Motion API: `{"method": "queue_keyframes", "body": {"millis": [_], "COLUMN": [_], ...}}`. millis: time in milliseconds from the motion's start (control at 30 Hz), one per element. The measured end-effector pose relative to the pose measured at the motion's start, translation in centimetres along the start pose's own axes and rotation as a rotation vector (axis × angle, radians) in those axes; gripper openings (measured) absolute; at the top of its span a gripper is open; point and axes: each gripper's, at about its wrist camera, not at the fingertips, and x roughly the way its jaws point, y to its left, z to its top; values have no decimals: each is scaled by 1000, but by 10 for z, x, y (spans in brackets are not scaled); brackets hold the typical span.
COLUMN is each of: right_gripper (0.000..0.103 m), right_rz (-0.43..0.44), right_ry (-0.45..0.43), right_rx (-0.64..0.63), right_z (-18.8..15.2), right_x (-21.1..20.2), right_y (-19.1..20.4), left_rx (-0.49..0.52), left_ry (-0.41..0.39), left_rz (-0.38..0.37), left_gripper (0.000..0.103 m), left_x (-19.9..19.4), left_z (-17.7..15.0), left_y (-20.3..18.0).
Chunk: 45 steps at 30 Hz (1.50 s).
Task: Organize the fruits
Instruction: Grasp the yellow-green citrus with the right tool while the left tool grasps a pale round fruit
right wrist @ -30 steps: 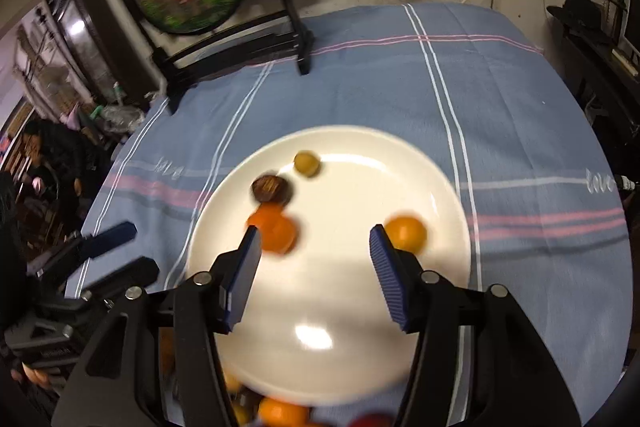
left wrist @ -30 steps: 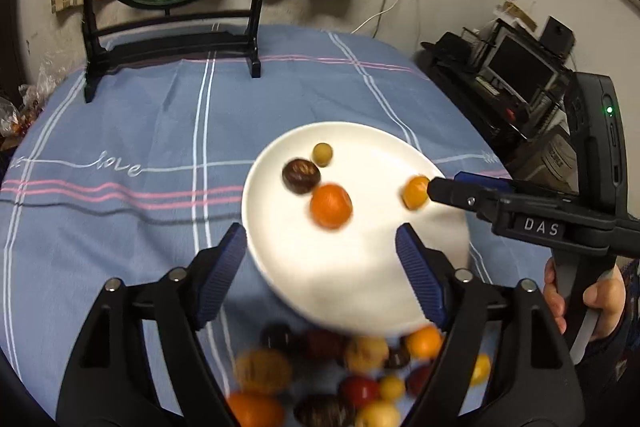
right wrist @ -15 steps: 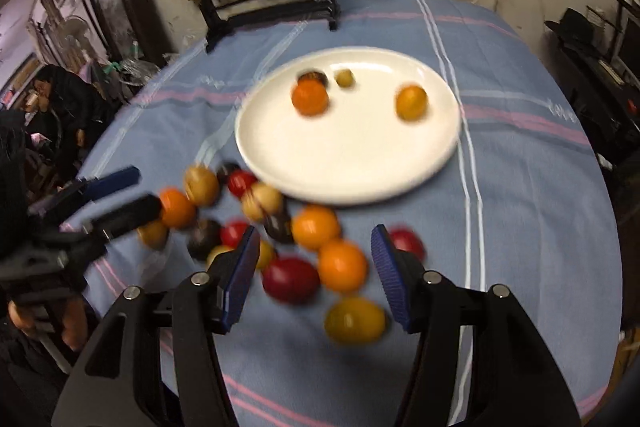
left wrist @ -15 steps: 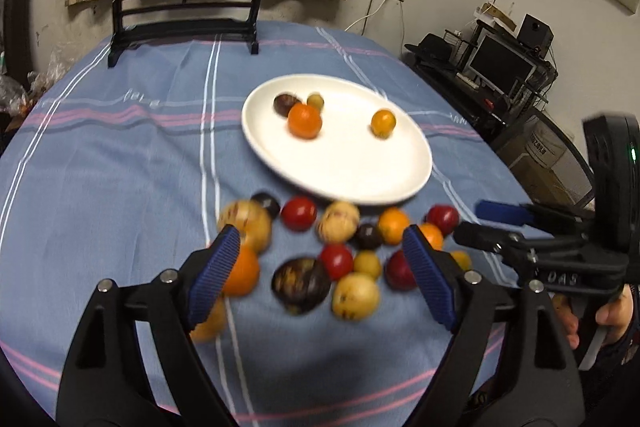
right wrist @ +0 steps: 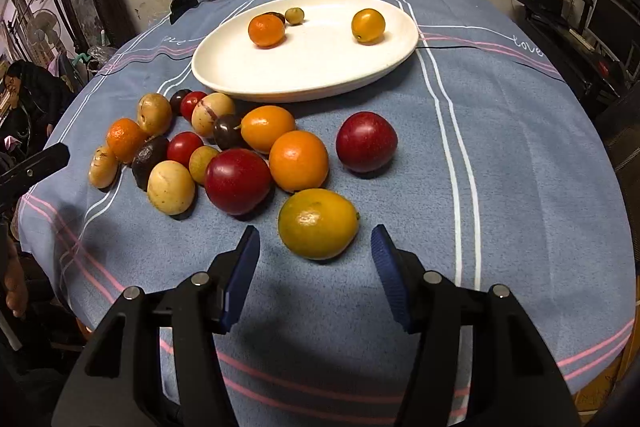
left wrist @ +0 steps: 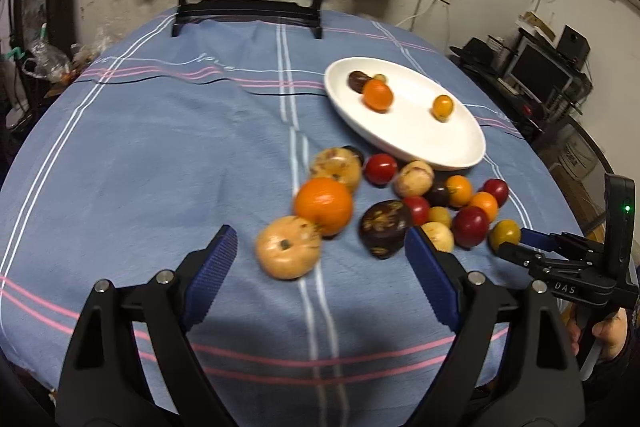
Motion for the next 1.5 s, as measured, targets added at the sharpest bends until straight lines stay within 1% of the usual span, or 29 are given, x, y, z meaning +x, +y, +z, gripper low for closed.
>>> {"method": "queue_keyframes", "body": {"millis": [33, 67, 100, 167, 300, 400, 433, 467, 500, 533, 600, 633, 700, 733, 767, 867, 967, 1133, 1233, 1367, 1500], "right_gripper": [58, 54, 44, 44, 43, 43, 43, 43, 43, 43, 43, 43, 43, 43, 43, 43, 43, 43, 43, 43, 43], "right_rz": [5, 2, -23, -18, 17, 50, 50, 48, 52, 59, 71, 71, 71, 73, 76, 85, 91, 97, 100, 103, 105], "right_ry": [-15, -21, -22, -38, -29, -19, -16, -11, -8, -4, 2, 2, 2, 2, 2, -7, -21, -32, -36, -40, -45], "right_rx": [-2, -9, -23, -24, 10, 25, 26, 29, 34, 43, 56, 57, 56, 56, 54, 45, 39, 33, 29, 26, 19], "right_z": [0, 0, 0, 0, -2, -3, -3, -3, -4, -4, -5, -5, -5, -5, -5, -5, -5, -4, -4, -5, -3], "right_x": [0, 1, 5, 6, 1, -3, -3, -3, -3, -2, -1, 0, 0, -1, -1, -5, -10, -14, -16, -17, -17], "right_y": [0, 0, 1, 1, -4, -4, -3, -3, -4, -5, -6, -6, -6, -5, -4, -2, 1, 4, 6, 8, 11], "left_rx": [-2, 0, 4, 14, 31, 36, 35, 27, 16, 4, -10, -9, -1, -9, -13, -18, 7, 31, 38, 44, 55], "left_ry": [1, 2, 7, 24, 65, 68, 70, 82, 98, 121, 136, 118, 110, 108, 109, 118, 103, 72, 63, 68, 62], "left_rz": [2, 4, 7, 10, 23, 26, 29, 22, 17, 27, 17, 16, 22, 22, 20, -14, -22, -55, -77, -86, -93], "left_gripper": [88, 88, 88, 88, 88, 88, 85, 80, 62, 54, 51, 51, 50, 46, 46, 46, 46, 46, 46, 46, 46], "left_x": [0, -1, 0, 4, 19, 30, 33, 39, 43, 50, 60, 60, 62, 61, 60, 53, 41, 19, 14, 14, 13], "left_z": [0, -1, -2, -2, -6, -7, -7, -8, -8, -8, -8, -7, -6, -6, -6, -9, -10, -6, -4, -4, 5], "left_y": [2, 4, 4, 5, 4, 5, 6, 8, 11, 15, 19, 20, 19, 19, 19, 15, 4, -7, -13, -18, -21]}}
